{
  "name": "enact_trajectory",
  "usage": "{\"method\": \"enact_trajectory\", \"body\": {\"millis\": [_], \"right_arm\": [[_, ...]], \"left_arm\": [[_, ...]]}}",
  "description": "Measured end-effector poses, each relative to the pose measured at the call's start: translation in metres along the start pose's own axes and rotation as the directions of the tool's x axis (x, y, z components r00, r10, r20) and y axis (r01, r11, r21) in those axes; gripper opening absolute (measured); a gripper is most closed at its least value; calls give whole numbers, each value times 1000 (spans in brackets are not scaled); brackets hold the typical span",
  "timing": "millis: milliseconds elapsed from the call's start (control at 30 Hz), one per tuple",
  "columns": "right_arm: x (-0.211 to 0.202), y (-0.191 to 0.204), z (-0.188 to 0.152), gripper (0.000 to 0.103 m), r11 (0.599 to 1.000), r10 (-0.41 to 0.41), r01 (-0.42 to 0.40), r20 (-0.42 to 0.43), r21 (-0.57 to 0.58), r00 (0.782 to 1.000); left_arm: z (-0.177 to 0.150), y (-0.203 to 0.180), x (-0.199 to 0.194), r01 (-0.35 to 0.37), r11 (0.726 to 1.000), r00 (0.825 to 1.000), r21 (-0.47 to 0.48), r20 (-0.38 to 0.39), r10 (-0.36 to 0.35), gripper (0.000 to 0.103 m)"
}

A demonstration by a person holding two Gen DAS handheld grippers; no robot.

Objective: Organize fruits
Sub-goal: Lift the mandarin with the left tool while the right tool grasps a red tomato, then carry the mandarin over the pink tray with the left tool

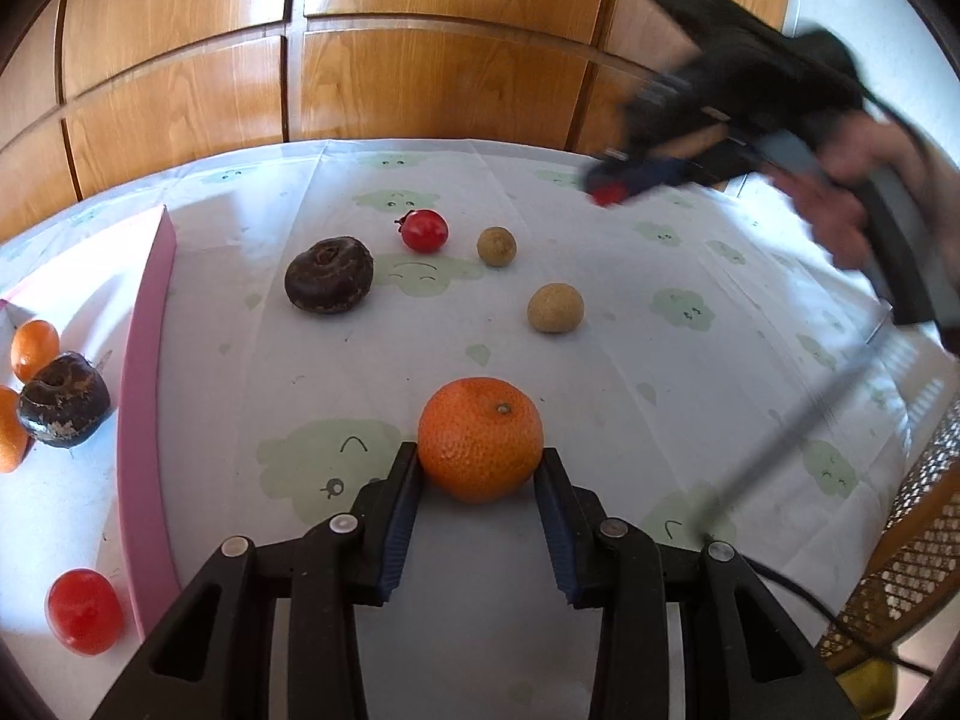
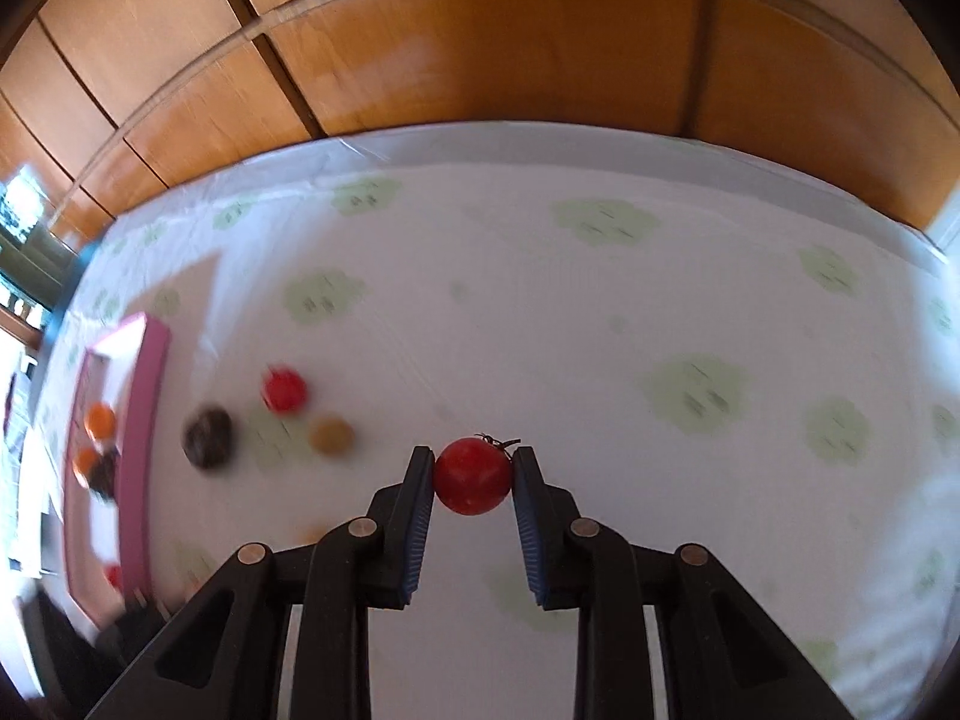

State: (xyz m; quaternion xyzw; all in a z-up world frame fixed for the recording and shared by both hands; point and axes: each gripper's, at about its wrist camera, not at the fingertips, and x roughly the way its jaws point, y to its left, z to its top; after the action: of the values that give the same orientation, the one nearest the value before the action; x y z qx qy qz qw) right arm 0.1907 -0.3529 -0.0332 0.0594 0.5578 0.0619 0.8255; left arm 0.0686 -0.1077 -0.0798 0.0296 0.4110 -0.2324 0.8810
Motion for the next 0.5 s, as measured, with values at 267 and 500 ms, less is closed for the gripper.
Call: {"method": "enact_trajectory", "body": {"millis": [267,500], "right_arm": [[3,-13,-46,26,999,-44,44,-17,-25,999],[6,-11,-53,26,999,-32,32,-3,-41,999]], "left_arm": [[9,13,0,94,992,995,-88,-33,-97,46],[13,7,-2,31,995,997,-90,-67,-37,56]]}}
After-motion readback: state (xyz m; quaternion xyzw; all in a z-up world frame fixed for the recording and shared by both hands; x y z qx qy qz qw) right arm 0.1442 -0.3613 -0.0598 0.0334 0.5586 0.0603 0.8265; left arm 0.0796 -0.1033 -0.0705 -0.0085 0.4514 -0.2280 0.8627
